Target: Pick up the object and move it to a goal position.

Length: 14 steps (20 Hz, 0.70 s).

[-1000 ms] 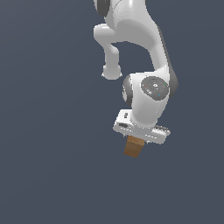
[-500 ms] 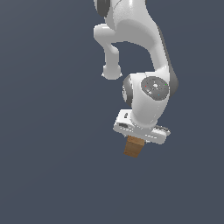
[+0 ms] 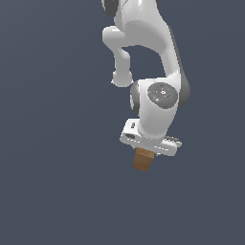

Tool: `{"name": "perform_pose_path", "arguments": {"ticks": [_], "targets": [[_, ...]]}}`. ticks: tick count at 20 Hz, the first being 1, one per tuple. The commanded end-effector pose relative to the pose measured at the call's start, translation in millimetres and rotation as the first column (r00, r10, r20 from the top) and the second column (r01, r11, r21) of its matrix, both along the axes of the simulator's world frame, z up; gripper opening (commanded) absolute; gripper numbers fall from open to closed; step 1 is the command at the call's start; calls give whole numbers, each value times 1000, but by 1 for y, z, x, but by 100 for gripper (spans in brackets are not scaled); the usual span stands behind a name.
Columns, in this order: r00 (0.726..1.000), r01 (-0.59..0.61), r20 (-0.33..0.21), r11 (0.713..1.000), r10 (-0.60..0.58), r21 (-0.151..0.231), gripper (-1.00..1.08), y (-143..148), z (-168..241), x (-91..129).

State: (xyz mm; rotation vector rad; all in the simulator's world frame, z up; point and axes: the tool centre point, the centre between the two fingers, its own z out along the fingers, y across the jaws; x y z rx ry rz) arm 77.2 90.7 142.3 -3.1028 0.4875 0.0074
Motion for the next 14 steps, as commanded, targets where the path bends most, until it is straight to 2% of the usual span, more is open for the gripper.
{"name": "perform_pose_path", "arguments": {"ticks": [1, 8, 14], "targets": [[1000, 5, 3, 1000, -5, -2, -100, -19, 4, -2], [1000, 6, 4, 1000, -6, -1, -100, -78, 12, -11], [1000, 6, 4, 1000, -6, -1, -100, -104, 15, -15]]}}
